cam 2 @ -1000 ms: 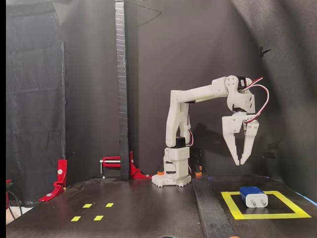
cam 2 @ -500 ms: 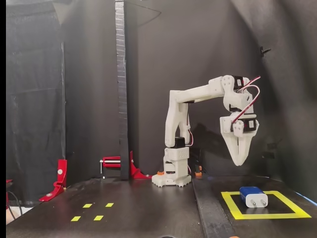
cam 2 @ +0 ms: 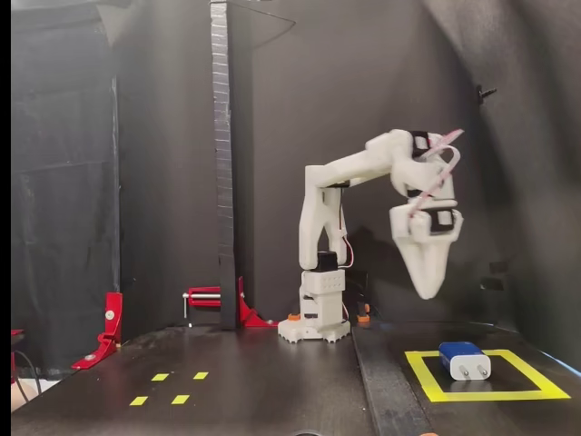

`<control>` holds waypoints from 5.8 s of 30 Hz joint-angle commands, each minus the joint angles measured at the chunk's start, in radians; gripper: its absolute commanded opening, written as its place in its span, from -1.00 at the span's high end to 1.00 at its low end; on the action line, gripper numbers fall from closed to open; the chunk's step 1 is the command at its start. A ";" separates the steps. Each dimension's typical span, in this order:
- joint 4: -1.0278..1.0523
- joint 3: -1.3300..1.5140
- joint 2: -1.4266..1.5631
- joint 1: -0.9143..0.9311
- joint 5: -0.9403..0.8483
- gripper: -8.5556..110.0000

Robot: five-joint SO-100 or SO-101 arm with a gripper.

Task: Grasp the block and place it in the designated area.

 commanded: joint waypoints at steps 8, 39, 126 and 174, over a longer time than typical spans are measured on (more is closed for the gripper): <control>-0.003 -0.021 0.044 0.367 -0.089 0.86; -0.696 0.712 0.749 0.600 -0.291 0.86; -0.824 1.830 1.795 0.543 -0.249 0.86; -0.824 1.830 1.795 0.541 -0.247 0.86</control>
